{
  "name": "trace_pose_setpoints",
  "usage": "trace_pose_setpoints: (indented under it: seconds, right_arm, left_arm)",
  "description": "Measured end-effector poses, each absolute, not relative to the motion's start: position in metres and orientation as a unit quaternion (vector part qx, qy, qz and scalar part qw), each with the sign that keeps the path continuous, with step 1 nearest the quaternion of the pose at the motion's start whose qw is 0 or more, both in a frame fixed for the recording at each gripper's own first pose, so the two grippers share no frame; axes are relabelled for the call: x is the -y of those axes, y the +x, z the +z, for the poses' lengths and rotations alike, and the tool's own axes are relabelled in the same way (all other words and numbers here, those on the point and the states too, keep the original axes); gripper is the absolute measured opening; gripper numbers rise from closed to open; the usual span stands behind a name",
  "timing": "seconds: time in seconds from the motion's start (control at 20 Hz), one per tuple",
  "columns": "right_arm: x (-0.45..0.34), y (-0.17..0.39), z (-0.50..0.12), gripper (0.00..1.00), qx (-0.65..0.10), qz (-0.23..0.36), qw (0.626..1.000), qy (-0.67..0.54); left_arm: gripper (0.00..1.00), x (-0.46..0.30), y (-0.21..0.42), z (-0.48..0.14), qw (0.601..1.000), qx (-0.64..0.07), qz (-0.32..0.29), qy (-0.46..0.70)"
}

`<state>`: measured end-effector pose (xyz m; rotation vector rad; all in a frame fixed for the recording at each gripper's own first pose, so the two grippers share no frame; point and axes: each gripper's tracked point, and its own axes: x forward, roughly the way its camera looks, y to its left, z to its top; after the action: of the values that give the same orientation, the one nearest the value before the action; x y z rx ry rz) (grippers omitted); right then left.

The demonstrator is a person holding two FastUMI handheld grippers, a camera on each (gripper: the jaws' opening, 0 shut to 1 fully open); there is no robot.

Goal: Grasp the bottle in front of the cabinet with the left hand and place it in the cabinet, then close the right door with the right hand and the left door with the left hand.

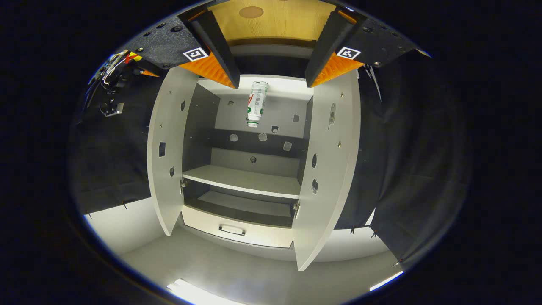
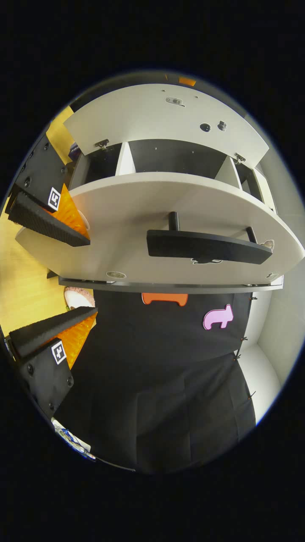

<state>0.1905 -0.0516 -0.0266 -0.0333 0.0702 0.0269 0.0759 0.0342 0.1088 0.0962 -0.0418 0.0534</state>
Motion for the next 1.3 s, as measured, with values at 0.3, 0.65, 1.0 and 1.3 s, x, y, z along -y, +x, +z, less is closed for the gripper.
trace_pose_setpoints:
  seconds: [0.3, 0.65, 1.0, 1.3]
  right_arm:
    - [0.011, 0.193, -0.032, 0.95, -0.041, 0.014, 0.999, -0.009]
    - [-0.014, 0.178, -0.018, 0.96, -0.026, 0.006, 0.999, -0.023]
    - [-0.005, 0.149, 0.0, 0.96, -0.017, -0.01, 0.999, -0.027]
    - [-0.002, 0.142, 0.007, 0.96, -0.014, -0.013, 1.0, -0.024]
  left_arm:
    - [0.95, -0.068, 0.077, 0.107, 0.998, 0.018, 0.019, 0.053]
    - [0.95, -0.107, 0.077, 0.115, 0.998, 0.024, 0.017, 0.054]
    - [0.97, -0.151, 0.065, 0.116, 0.997, 0.026, 0.039, 0.065]
    - [0.97, -0.193, 0.049, 0.112, 0.995, 0.02, 0.07, 0.071]
